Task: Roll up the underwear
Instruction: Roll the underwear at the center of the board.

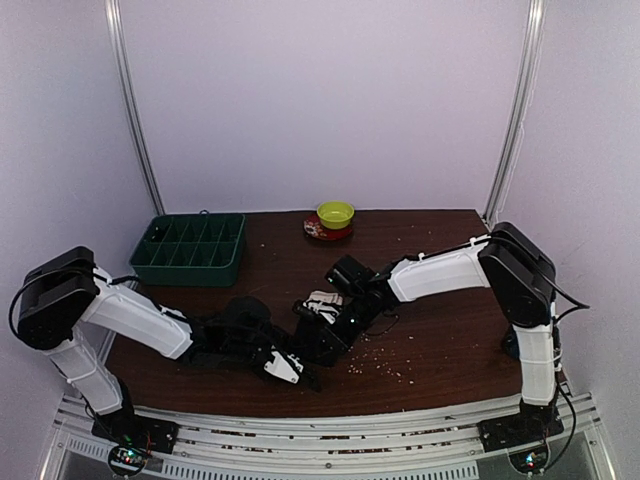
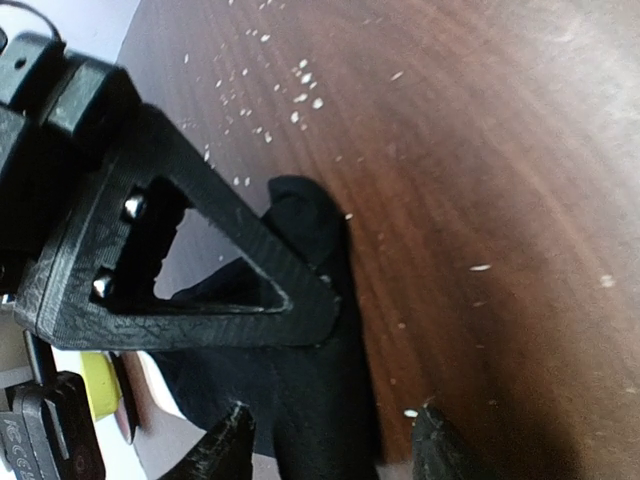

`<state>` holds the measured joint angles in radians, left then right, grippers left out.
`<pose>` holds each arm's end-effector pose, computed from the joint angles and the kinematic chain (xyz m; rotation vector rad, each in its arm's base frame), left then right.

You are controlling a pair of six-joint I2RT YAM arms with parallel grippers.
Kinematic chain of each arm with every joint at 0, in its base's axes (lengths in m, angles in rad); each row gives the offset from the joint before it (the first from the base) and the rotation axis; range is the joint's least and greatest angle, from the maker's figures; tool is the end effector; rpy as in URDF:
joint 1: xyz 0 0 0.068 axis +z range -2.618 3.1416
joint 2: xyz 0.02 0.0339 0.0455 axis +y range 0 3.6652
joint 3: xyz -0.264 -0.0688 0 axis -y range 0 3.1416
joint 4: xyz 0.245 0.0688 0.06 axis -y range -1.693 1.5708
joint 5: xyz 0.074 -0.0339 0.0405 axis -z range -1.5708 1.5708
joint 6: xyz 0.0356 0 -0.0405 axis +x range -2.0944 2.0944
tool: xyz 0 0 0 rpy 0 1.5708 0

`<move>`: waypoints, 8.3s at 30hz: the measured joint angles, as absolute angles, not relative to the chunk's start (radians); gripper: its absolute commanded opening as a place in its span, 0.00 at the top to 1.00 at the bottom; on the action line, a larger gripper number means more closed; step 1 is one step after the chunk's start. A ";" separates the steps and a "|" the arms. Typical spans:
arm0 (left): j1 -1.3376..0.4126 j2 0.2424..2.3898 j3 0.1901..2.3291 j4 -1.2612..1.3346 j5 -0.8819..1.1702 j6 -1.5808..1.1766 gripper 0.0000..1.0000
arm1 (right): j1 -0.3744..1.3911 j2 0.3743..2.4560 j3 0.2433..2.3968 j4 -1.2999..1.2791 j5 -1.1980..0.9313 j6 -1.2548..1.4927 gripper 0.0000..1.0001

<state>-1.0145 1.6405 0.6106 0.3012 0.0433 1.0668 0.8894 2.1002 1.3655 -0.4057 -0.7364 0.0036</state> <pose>0.1559 -0.2536 0.1248 1.9944 1.1431 -0.0228 0.2442 0.3391 0.1304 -1.4202 2.4406 1.2447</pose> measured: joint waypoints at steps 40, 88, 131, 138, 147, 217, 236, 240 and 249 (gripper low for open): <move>-1.013 1.782 0.810 0.124 0.038 1.021 1.00 | 0.865 2.006 1.280 -0.384 -0.648 -0.047 0.59; -0.706 2.244 1.521 -0.875 0.860 0.865 1.00 | 1.331 1.956 1.097 -0.142 0.531 -0.371 0.58; -0.704 2.175 1.433 -0.848 0.823 0.898 0.52 | 1.282 2.006 1.156 -0.147 0.478 -0.374 1.00; -0.704 1.976 1.253 -0.681 0.609 0.870 0.30 | 1.274 1.994 1.199 -0.233 0.366 -0.303 1.00; -0.680 1.597 0.933 -0.380 0.471 0.930 0.28 | 1.231 1.983 1.269 -0.358 0.148 -0.207 1.00; -0.724 2.093 1.397 -0.827 0.612 0.997 1.00 | 1.460 1.355 0.706 -0.091 0.366 -0.224 0.37; -0.624 2.315 1.610 -1.166 0.851 1.061 1.00 | 1.354 1.958 1.070 -0.010 0.590 -0.504 0.45; -0.620 2.334 1.633 -1.203 0.857 1.063 1.00 | 1.328 1.979 1.074 0.017 0.584 -0.545 0.50; -0.615 2.373 1.683 -1.275 0.865 1.068 1.00 | 1.327 1.997 1.067 0.084 0.561 -0.618 0.60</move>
<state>-0.6147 2.3734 1.6829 -1.2751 0.8646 1.0683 1.3273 1.9972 1.0672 0.0837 0.5610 -0.6178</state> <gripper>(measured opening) 0.053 0.443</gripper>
